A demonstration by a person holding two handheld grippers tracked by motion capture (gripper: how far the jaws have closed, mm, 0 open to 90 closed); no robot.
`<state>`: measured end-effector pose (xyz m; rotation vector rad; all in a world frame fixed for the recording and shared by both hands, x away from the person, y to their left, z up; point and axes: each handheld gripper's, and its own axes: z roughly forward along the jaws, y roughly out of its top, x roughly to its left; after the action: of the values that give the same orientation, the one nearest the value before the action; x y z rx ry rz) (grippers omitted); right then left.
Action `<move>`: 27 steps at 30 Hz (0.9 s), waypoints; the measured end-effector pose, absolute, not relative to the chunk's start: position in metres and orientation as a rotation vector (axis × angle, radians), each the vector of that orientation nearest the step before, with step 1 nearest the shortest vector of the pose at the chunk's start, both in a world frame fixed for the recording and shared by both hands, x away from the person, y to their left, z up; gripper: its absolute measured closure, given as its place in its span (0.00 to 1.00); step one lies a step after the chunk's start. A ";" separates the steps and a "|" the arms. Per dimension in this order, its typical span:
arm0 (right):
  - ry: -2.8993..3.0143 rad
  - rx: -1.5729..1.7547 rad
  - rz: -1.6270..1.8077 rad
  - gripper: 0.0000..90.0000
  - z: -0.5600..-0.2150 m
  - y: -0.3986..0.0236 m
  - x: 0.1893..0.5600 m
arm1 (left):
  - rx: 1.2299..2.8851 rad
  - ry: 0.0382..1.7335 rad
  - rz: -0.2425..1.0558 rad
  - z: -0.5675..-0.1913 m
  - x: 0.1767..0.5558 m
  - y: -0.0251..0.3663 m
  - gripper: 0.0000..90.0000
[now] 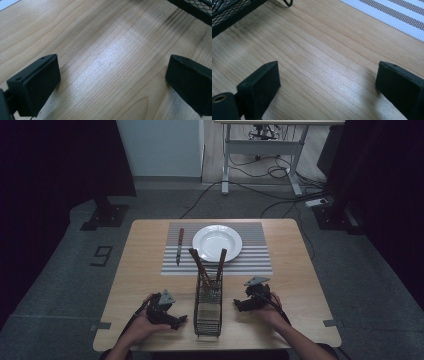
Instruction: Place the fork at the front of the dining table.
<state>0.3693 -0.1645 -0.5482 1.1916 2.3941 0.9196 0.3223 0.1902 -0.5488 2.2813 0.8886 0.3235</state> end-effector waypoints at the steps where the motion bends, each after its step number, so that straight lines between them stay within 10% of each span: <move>1: 2.394 1.195 0.914 0.10 -0.548 -0.165 0.369 | 2.281 0.888 0.323 -0.549 0.322 0.190 0.00; 27: 2.352 1.312 1.017 0.18 -0.533 -0.181 0.369 | 2.282 0.887 0.323 -0.549 0.322 0.190 0.00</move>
<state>0.3692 -0.1813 -0.5326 1.3116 2.3521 1.0167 0.3225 0.1902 -0.5488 2.2819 0.8868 0.3231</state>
